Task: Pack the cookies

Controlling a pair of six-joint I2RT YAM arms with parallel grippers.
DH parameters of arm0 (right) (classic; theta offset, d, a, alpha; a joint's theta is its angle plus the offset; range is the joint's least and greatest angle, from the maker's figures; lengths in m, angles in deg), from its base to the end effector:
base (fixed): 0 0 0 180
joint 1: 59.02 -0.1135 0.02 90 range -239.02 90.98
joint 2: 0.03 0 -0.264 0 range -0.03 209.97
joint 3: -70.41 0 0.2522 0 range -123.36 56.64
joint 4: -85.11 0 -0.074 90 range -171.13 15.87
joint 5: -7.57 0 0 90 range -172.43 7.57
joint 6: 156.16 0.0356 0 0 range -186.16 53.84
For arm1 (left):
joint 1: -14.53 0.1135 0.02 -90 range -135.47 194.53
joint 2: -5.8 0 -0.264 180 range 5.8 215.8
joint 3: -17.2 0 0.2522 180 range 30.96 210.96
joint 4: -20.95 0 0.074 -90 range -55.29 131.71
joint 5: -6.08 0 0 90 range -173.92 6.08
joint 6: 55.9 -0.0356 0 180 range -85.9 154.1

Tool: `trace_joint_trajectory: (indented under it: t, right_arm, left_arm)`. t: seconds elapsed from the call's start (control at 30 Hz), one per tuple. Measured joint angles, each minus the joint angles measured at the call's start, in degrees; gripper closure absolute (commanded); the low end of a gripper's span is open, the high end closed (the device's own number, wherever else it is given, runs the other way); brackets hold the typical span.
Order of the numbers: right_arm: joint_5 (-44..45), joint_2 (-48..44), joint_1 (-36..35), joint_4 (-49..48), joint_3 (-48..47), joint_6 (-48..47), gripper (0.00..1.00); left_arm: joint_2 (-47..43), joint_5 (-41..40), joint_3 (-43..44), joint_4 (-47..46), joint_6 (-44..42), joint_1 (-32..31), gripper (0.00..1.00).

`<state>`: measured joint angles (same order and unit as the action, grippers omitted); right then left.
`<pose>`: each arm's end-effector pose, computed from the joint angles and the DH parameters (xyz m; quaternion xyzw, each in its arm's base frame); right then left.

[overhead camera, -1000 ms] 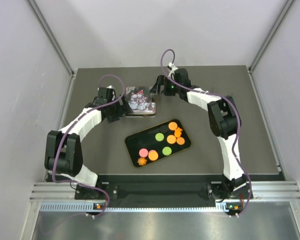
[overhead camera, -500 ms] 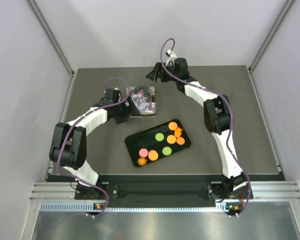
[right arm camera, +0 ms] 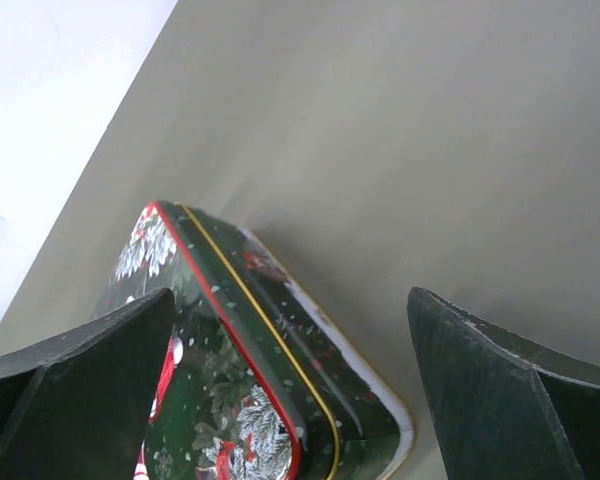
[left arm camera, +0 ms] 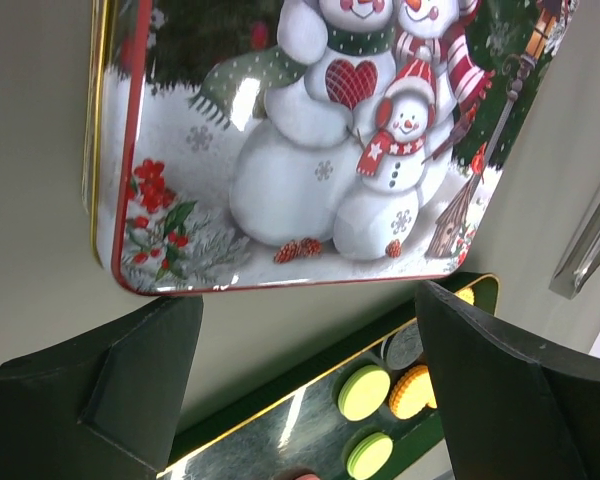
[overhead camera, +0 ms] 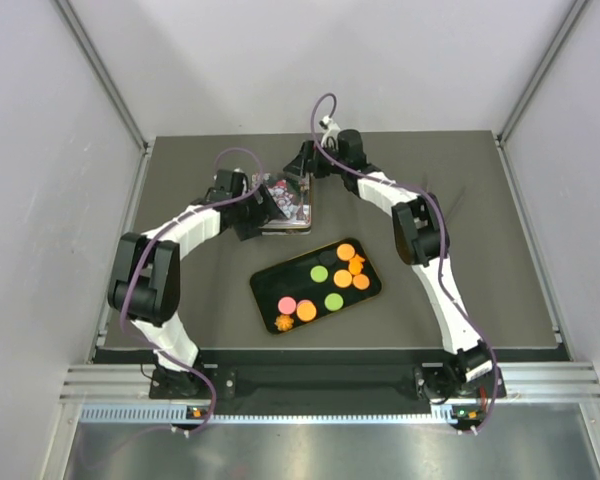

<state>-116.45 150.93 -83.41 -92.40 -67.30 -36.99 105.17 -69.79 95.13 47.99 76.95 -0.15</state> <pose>0.5345 0.2642 0.1558 -0.1446 0.7691 0.4683 0.4102 0.3554 -0.1021 0.2005 -0.1835 0.9107 -0.2701 0.2530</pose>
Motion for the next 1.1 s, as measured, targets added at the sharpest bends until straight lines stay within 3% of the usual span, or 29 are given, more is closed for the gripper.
trace_joint_trajectory:
  t: [0.33,0.83,1.1]
  right_arm:
    - [-5.4,0.2,-0.2,-1.3,1.6,0.7,0.00]
    - [-5.8,-10.7,0.2,-9.3,24.3,1.8,0.03]
    - [-3.8,-14.1,0.2,-11.9,30.7,3.8,0.11]
  left_arm:
    - [3.4,-0.1,2.7,0.0,0.6,0.0,0.10]
    - [6.8,-3.6,8.6,4.8,-0.8,0.9,0.11]
    - [7.5,-4.1,9.9,5.8,-2.5,1.0,0.11]
